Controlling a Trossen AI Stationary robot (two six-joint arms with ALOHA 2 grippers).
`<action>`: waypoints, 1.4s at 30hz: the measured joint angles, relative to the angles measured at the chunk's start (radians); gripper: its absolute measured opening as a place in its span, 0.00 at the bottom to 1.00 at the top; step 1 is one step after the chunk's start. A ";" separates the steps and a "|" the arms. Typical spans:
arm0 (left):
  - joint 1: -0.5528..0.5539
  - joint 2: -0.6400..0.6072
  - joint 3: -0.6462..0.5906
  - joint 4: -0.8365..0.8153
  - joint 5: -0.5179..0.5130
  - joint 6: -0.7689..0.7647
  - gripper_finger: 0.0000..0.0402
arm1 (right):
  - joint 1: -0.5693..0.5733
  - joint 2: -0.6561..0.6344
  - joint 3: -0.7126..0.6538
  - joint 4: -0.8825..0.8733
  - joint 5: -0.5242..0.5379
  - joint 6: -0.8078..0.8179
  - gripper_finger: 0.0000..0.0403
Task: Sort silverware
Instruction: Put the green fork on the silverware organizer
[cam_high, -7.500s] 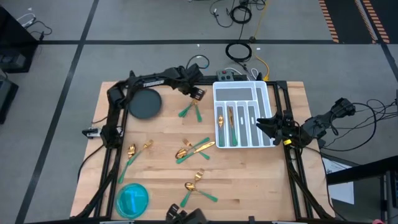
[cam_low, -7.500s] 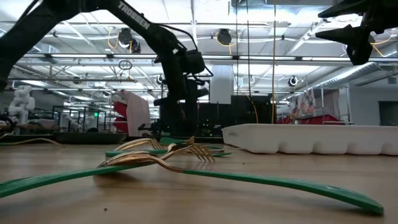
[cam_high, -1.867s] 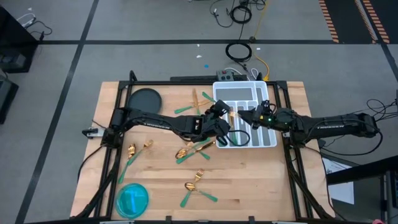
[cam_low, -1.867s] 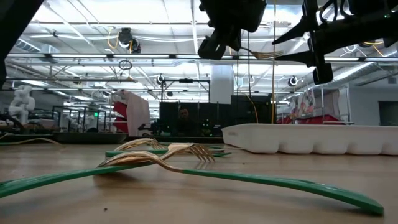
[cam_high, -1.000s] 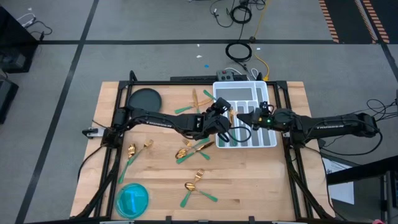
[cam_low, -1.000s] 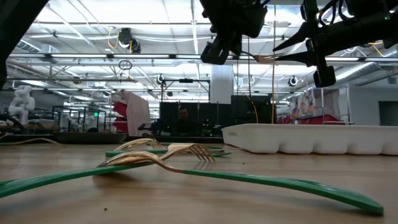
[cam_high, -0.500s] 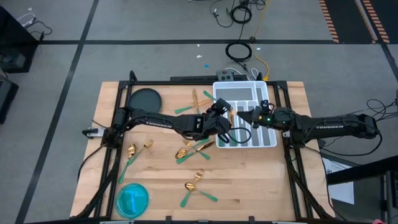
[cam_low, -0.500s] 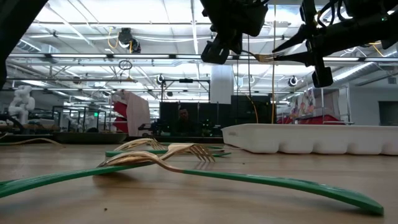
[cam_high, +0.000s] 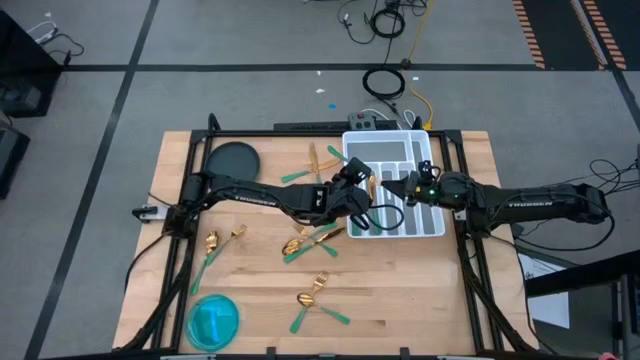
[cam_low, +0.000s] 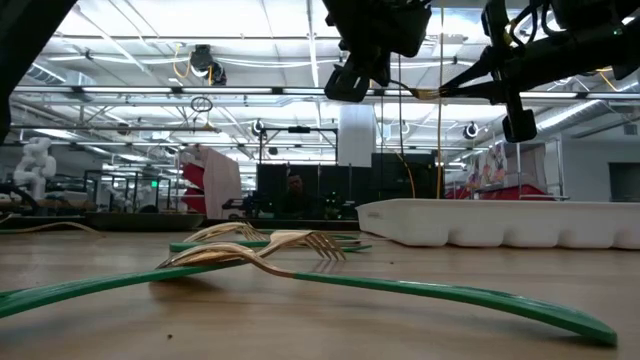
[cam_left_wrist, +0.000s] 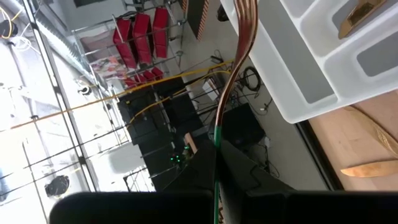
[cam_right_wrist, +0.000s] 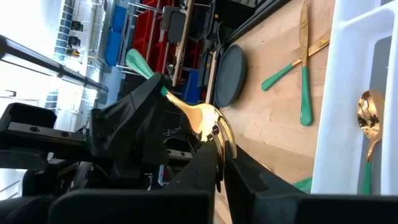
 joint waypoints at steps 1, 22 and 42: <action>0.000 0.000 0.000 0.002 0.000 0.000 0.01 | 0.000 0.000 0.000 0.000 0.002 -0.003 0.01; -0.001 0.000 0.000 -0.105 0.064 -0.053 0.32 | 0.002 0.000 0.001 0.000 -0.012 -0.031 0.00; -0.002 -0.038 0.000 -0.543 0.041 -0.548 0.45 | -0.092 -0.002 0.042 -0.195 0.199 -0.250 0.00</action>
